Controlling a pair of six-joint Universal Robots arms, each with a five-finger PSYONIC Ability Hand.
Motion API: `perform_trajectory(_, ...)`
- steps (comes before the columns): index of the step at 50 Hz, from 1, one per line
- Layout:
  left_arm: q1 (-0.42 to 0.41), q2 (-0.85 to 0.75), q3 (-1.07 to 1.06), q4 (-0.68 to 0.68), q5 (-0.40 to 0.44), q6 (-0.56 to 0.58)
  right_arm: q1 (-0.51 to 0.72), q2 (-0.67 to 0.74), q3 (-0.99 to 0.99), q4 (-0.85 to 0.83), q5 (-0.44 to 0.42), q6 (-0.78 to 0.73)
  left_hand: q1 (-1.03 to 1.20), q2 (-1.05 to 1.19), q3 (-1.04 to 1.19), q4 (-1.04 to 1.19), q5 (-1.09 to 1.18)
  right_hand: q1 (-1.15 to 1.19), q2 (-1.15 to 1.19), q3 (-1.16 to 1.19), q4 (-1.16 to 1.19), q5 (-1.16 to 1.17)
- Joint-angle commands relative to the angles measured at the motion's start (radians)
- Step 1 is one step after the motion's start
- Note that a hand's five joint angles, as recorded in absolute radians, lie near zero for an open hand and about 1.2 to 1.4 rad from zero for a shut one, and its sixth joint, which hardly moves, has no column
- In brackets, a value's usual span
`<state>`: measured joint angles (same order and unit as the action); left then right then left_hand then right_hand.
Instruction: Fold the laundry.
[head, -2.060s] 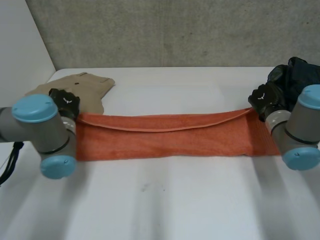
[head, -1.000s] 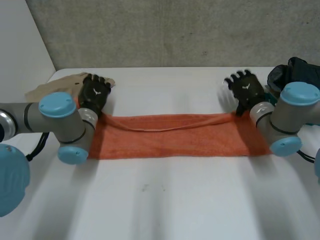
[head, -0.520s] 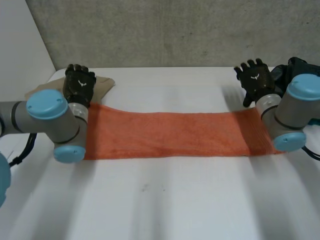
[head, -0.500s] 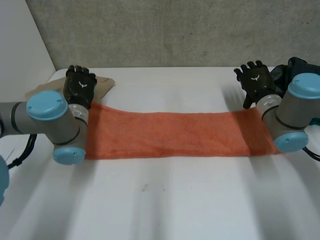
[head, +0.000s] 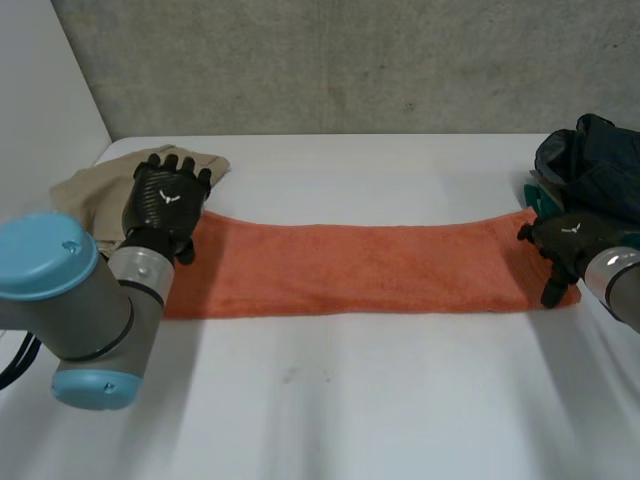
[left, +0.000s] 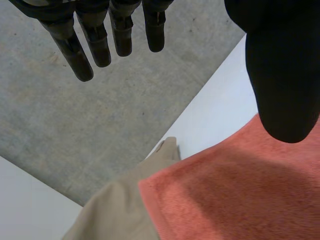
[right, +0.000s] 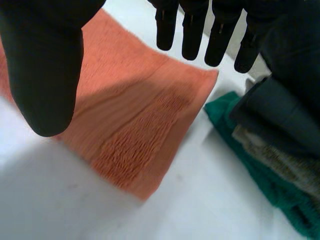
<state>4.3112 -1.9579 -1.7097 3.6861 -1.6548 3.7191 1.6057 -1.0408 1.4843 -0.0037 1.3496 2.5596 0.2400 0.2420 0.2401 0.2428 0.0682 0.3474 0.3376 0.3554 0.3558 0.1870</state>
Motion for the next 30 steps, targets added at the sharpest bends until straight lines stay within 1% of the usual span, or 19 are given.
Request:
perform_trajectory(1, -0.011, -0.004, -0.015, 0.0, -0.002, -0.004, -0.009, 0.062, 0.005, -0.056, -0.001, -0.036, 0.0, -0.002, 0.0, -0.003, -0.003, 0.113, 0.123, 0.105, 0.105, 0.099)
perform_trajectory(2, -0.011, -0.003, -0.015, 0.0, -0.002, -0.004, -0.009, 0.068, 0.005, -0.058, 0.0, -0.041, 0.0, -0.002, 0.0, -0.003, -0.003, 0.125, 0.135, 0.117, 0.117, 0.111)
perform_trajectory(6, -0.01, -0.001, -0.018, 0.0, 0.0, -0.005, -0.015, 0.104, 0.002, -0.07, 0.002, -0.062, 0.003, 0.001, 0.003, 0.0, 0.0, 0.327, 0.337, 0.319, 0.319, 0.313)
perform_trajectory(8, -0.007, 0.002, -0.018, 0.0, 0.0, -0.005, -0.027, 0.119, -0.004, -0.082, 0.005, -0.071, 0.003, 0.001, 0.003, 0.0, 0.0, 0.538, 0.548, 0.53, 0.53, 0.524)
perform_trajectory(9, -0.007, 0.004, -0.018, 0.0, 0.0, -0.005, -0.032, 0.125, -0.007, -0.085, 0.008, -0.075, 0.003, 0.001, 0.003, 0.0, 0.0, 0.713, 0.723, 0.705, 0.705, 0.699)
perform_trajectory(10, -0.007, 0.005, -0.018, 0.0, 0.0, -0.005, -0.038, 0.128, -0.007, -0.09, 0.01, -0.078, 0.003, 0.001, 0.003, 0.0, 0.0, 1.006, 1.016, 0.998, 0.997, 0.992)
perform_trajectory(11, -0.005, 0.007, -0.018, 0.0, 0.0, -0.005, -0.05, 0.127, -0.007, -0.102, 0.019, -0.082, 0.003, 0.001, 0.003, 0.0, 0.0, 1.048, 1.058, 1.04, 1.04, 1.034)
perform_trajectory(17, -0.01, 0.037, -0.027, -0.003, -0.002, -0.005, -0.118, 0.096, 0.019, -0.137, 0.068, -0.108, 0.003, 0.001, 0.003, 0.0, 0.0, 1.049, 1.059, 1.041, 1.04, 1.035)
perform_trajectory(21, -0.008, 0.071, -0.039, -0.008, 0.0, -0.005, -0.162, 0.059, 0.027, -0.125, 0.086, -0.212, 0.003, 0.001, 0.003, 0.0, 0.0, 1.049, 1.059, 1.041, 1.04, 1.035)
perform_trajectory(22, -0.007, 0.079, -0.041, -0.008, 0.0, -0.005, -0.194, 0.052, 0.031, -0.119, 0.103, -0.278, 0.003, 0.001, 0.003, 0.0, 0.0, 1.049, 1.059, 1.041, 1.04, 1.035)
perform_trajectory(25, -0.004, 0.109, -0.057, -0.009, 0.0, -0.005, -0.242, 0.041, 0.034, -0.114, 0.15, -0.387, 0.003, 0.001, 0.003, 0.0, 0.0, 1.049, 1.059, 1.041, 1.04, 1.035)
perform_trajectory(26, -0.002, 0.126, -0.068, -0.011, 0.0, -0.005, -0.259, 0.036, 0.028, -0.116, 0.187, -0.448, 0.0, -0.002, 0.0, -0.003, -0.003, 1.049, 1.059, 1.041, 1.04, 1.035)
perform_trajectory(30, 0.002, 0.158, -0.091, -0.018, 0.0, -0.004, -0.259, 0.024, 0.013, -0.136, 0.243, -0.527, 0.0, -0.002, 0.0, -0.003, -0.003, 1.049, 1.059, 1.041, 1.04, 1.035)
